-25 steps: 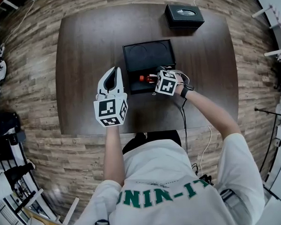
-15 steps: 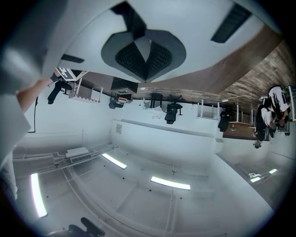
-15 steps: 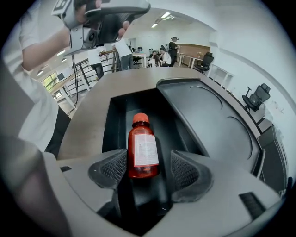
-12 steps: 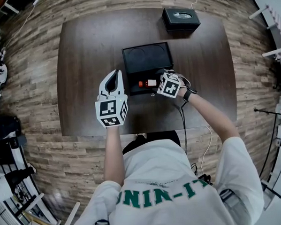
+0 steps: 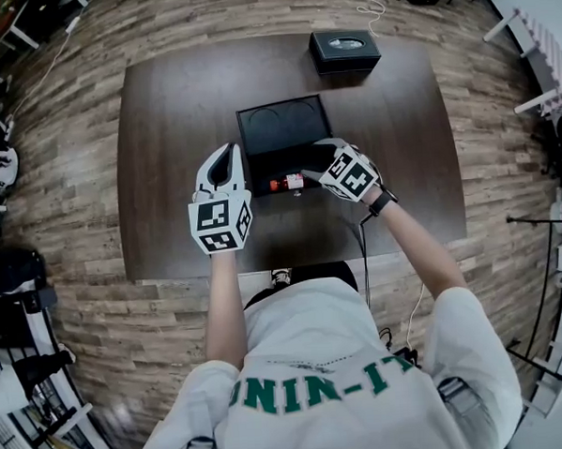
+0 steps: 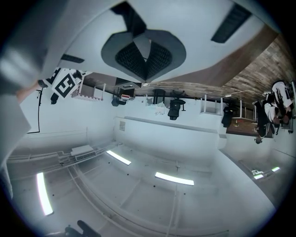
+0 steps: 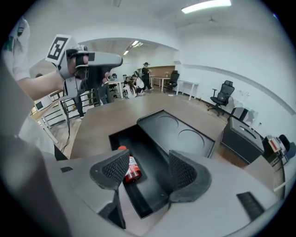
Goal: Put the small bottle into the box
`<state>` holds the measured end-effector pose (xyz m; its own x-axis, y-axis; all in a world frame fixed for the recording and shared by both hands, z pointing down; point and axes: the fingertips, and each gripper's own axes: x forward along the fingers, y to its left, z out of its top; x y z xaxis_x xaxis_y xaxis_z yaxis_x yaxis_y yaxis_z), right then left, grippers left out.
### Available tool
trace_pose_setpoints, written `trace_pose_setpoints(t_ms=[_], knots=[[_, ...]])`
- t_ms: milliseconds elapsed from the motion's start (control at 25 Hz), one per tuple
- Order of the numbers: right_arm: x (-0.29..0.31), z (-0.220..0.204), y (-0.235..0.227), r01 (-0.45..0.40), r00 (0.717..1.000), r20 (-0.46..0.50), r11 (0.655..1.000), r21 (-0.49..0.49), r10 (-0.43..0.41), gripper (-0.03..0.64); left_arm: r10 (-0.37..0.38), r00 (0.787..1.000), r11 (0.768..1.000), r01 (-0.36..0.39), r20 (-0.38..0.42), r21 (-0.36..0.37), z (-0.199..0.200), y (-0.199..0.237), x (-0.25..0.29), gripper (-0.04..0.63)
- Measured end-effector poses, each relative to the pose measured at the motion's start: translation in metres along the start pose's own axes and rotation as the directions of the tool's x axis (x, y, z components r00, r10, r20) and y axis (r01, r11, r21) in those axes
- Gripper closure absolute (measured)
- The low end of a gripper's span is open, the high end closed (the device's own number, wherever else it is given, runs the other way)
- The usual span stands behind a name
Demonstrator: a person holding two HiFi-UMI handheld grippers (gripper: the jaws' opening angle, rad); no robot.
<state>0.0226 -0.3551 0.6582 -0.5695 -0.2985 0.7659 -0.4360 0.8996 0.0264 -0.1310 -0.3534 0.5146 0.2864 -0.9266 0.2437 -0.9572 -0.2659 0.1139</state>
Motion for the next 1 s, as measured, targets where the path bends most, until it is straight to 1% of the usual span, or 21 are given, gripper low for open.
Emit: trace_pose_setpoints(t_ms=[120,240,360,480,600,720,800,920,1000], knots=[[-0.026,0.015,-0.005,0.069,0.995,0.069,0.997,0.022,-0.071,0.345,-0.001,1.0,1.0,0.0,0.012,0.013,0.01,-0.003,-0.004,0.589],[-0.055,0.03,-0.009,0.131,0.979,0.144,0.988,0.083,-0.142,0.358,0.002,1.0,1.0,-0.002,0.028,0.02,0.019,-0.006,-0.01,0.589],[-0.087,0.043,-0.015,0.188,0.951,0.216,0.967,0.171,-0.223,0.377,0.005,0.999,1.0,-0.006,0.043,0.02,0.028,-0.008,-0.017,0.589],[-0.118,0.053,-0.026,0.237,0.912,0.271,0.935,0.263,-0.308,0.394,0.007,0.998,1.0,-0.009,0.06,0.029,0.04,-0.011,-0.024,0.589],[-0.149,0.061,-0.032,0.271,0.868,0.318,0.9,0.341,-0.382,0.414,0.005,0.997,0.999,-0.009,0.077,0.047,0.052,-0.017,-0.031,0.589],[-0.177,0.071,-0.036,0.302,0.815,0.361,0.865,0.402,-0.453,0.437,0.001,0.995,0.998,-0.008,0.099,0.064,0.067,-0.02,-0.036,0.589],[-0.195,0.078,-0.038,0.331,0.773,0.384,0.837,0.435,-0.505,0.444,0.005,0.994,0.997,-0.012,0.109,0.071,0.075,-0.023,-0.039,0.589],[-0.222,0.089,-0.04,0.387,0.704,0.408,0.795,0.466,-0.582,0.478,0.016,0.993,0.997,-0.025,0.114,0.074,0.084,-0.026,-0.045,0.589],[-0.235,0.097,-0.039,0.411,0.663,0.426,0.775,0.48,-0.615,0.507,0.02,0.992,0.997,-0.03,0.121,0.077,0.09,-0.026,-0.05,0.589]])
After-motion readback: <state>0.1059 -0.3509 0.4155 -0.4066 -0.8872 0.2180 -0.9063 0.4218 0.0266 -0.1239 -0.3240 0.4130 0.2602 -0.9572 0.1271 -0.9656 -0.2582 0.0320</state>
